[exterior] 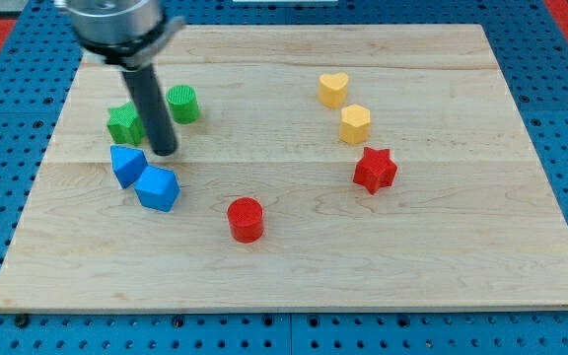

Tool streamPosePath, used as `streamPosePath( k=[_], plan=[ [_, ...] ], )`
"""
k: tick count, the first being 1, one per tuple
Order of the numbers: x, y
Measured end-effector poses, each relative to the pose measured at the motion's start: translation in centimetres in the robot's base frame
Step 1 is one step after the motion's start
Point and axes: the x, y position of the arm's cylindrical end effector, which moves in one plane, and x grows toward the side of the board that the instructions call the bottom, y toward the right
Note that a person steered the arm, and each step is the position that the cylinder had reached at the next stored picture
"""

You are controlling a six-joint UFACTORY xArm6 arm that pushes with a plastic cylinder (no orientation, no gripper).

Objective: Slide the blue triangle slightly right

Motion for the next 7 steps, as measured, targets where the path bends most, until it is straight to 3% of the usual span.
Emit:
streamPosePath(
  k=[2,3,4,7],
  plan=[
    [10.8,2.5],
    [12.2,-3.5],
    [7.2,-8.2],
    [3.6,-8.6]
  ],
)
